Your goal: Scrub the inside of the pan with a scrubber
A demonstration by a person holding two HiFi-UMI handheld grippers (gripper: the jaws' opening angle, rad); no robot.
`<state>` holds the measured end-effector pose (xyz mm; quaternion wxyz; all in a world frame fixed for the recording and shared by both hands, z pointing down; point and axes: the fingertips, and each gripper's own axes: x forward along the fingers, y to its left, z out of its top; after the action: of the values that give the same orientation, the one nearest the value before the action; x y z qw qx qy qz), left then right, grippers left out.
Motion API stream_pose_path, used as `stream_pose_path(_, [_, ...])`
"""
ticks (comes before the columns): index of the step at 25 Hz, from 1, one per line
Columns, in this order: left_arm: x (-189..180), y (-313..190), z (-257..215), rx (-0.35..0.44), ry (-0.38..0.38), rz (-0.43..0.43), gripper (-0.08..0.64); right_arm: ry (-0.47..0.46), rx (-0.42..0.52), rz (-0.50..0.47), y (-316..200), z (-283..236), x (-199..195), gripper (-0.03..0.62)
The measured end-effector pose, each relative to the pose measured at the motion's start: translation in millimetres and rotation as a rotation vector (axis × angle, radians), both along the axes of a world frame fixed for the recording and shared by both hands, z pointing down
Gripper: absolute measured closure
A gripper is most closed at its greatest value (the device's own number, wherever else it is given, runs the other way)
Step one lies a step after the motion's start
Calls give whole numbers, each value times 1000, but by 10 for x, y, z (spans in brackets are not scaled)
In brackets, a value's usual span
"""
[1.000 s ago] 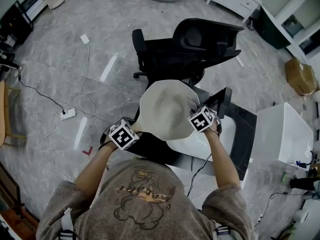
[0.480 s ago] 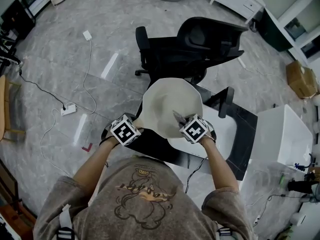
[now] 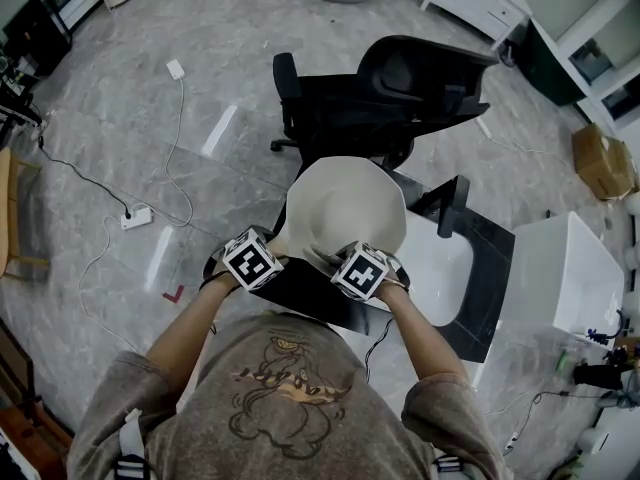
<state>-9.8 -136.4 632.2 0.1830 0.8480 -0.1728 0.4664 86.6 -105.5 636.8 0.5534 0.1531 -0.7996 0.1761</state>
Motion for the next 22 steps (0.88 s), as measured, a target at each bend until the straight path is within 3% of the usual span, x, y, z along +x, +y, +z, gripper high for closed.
stream_pose_path(11, [-14,5,-13,-19,4,14,319,-97,-168,70,-237,249,-368,517])
stream_pose_path(16, [-7,3,-21,-19,3,24,319,-76,-136,75,-401,348,-463,518])
stream_pose_path(22, [-13,9,-16,-31,7,37,322,-116,-77,154,-691,476,-540,520])
